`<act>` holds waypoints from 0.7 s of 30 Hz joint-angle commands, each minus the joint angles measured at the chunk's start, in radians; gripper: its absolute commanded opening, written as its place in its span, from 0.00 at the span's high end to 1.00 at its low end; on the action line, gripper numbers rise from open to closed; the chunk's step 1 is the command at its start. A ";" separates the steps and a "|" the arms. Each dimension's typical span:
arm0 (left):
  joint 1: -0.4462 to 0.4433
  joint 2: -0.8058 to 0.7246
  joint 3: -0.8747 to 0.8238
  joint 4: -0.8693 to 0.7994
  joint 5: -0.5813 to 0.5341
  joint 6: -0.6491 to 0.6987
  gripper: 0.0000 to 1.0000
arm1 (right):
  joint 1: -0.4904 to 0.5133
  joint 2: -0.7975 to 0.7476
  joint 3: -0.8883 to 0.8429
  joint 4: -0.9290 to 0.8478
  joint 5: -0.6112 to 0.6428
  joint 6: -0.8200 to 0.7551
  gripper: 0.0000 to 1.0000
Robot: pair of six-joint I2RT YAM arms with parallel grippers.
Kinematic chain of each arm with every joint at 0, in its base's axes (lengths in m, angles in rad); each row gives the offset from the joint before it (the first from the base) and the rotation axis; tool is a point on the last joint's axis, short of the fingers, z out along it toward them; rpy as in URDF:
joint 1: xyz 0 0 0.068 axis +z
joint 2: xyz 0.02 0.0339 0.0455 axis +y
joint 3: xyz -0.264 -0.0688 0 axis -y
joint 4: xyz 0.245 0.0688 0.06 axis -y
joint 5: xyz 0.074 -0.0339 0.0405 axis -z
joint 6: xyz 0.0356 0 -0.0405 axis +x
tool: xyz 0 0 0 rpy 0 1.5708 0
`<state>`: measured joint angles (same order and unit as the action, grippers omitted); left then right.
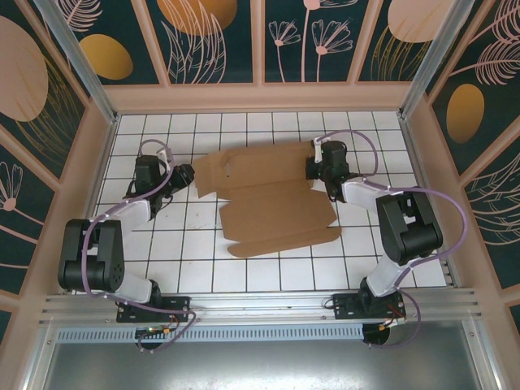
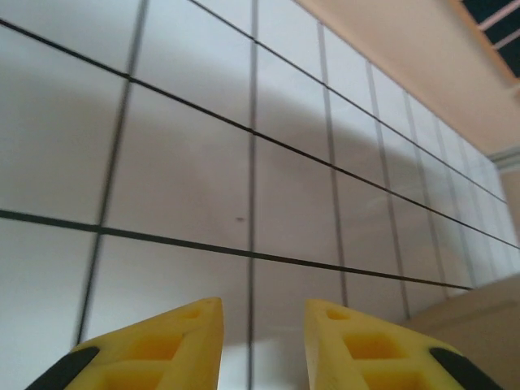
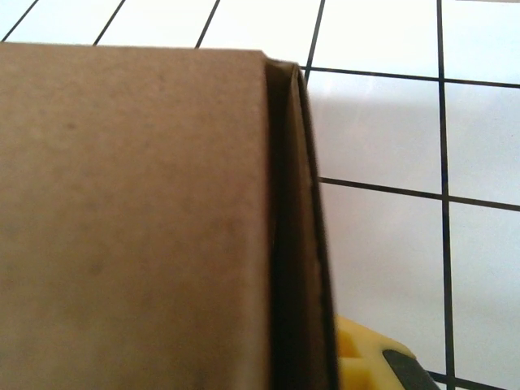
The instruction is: Fold the paper box
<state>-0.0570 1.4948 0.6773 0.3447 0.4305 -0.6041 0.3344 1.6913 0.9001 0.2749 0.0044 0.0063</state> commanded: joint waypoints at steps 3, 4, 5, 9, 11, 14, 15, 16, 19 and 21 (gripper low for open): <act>-0.076 0.026 0.046 0.052 0.138 -0.013 0.68 | -0.003 0.051 0.044 -0.056 -0.032 0.036 1.00; -0.086 0.021 0.050 0.046 0.140 -0.014 0.68 | -0.003 0.057 0.050 -0.063 -0.029 0.038 1.00; -0.096 0.013 0.049 0.043 0.140 -0.016 0.67 | -0.003 0.063 0.057 -0.072 -0.029 0.041 1.00; -0.123 -0.011 0.032 0.057 0.154 -0.046 0.64 | -0.003 0.080 0.065 -0.078 -0.016 0.050 1.00; -0.142 -0.016 0.024 0.068 0.163 -0.064 0.63 | -0.002 0.094 0.080 -0.091 0.003 0.059 1.00; -0.172 -0.028 0.009 0.078 0.155 -0.082 0.63 | -0.002 0.106 0.092 -0.104 0.026 0.080 1.00; -0.182 -0.031 0.005 0.079 0.146 -0.086 0.63 | -0.001 0.107 0.095 -0.105 0.036 0.092 1.00; -0.189 -0.030 0.002 0.074 0.138 -0.091 0.62 | -0.001 0.108 0.095 -0.104 0.036 0.101 1.00; -0.228 -0.027 0.005 0.063 0.094 -0.090 0.63 | 0.014 0.109 0.099 -0.102 0.062 0.135 1.00; -0.256 -0.022 0.020 0.037 0.020 -0.069 0.63 | 0.036 0.100 0.090 -0.088 0.080 0.144 1.00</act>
<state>-0.2859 1.4876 0.6933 0.3851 0.5091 -0.6830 0.3405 1.7660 0.9928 0.2497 0.0463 0.0933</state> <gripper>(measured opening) 0.374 0.101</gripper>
